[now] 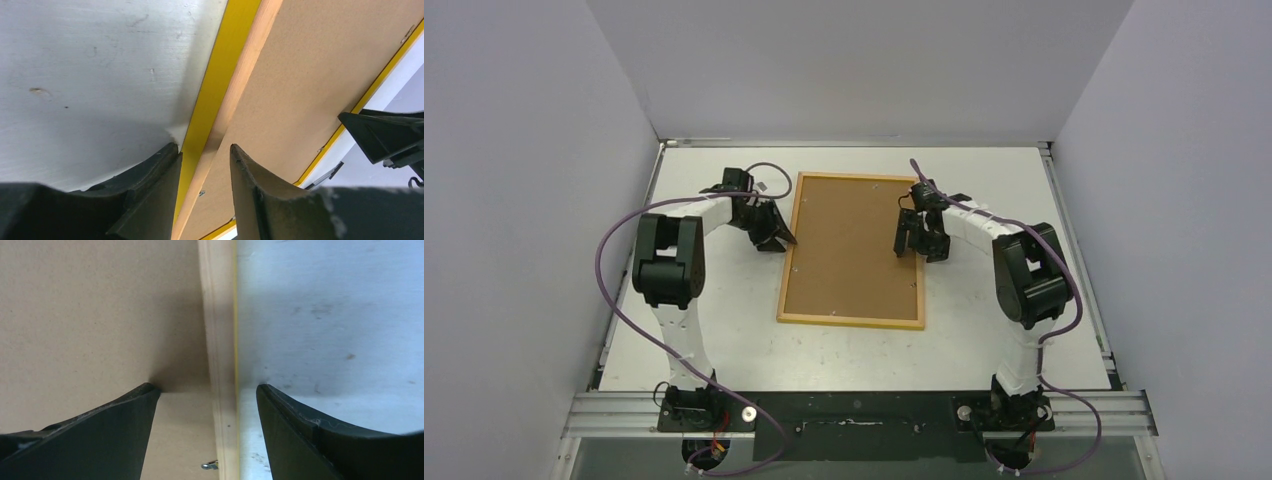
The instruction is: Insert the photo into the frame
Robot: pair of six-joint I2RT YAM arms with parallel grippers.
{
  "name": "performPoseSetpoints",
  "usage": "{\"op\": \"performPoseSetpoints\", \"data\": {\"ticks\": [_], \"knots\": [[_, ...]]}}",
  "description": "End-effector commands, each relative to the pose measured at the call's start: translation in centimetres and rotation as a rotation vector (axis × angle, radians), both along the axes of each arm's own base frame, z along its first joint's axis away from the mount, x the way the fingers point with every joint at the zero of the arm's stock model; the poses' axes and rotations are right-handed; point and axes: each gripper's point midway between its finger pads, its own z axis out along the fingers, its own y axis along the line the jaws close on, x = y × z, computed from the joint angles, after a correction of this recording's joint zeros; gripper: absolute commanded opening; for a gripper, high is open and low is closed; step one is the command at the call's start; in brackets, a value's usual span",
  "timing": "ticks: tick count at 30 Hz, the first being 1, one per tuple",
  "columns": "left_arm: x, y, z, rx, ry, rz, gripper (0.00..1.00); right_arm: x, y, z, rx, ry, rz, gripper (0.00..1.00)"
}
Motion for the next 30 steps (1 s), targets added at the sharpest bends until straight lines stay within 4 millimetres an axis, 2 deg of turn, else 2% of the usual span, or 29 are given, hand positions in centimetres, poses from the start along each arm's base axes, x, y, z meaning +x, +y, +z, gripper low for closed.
{"op": "performPoseSetpoints", "data": {"ticks": [1,9,20,23,25,27,30], "knots": [[-0.9,-1.4,-0.3,-0.047,0.018,-0.041,0.38,0.8,2.2,1.0,0.077,-0.012,0.08,0.73],[-3.4,-1.8,0.4,-0.061,0.023,-0.056,0.34,-0.6,3.7,1.5,0.135,-0.014,0.121,0.72],[-9.1,-2.0,1.6,-0.048,0.056,-0.067,0.31,-6.4,5.6,2.4,0.076,-0.011,0.189,0.7],[-10.4,-1.7,1.6,-0.016,0.062,-0.063,0.31,-7.4,5.2,2.6,0.041,-0.017,0.169,0.7],[-11.0,-1.0,1.5,0.018,0.06,-0.052,0.36,-7.2,4.1,3.1,0.0,-0.041,0.132,0.7],[-11.0,-0.5,1.6,0.052,0.045,-0.047,0.46,-6.4,2.8,4.2,-0.062,-0.09,0.094,0.71],[-10.1,0.4,2.1,0.103,0.012,-0.042,0.55,-4.6,1.7,6.2,-0.124,-0.16,0.061,0.72]]}}
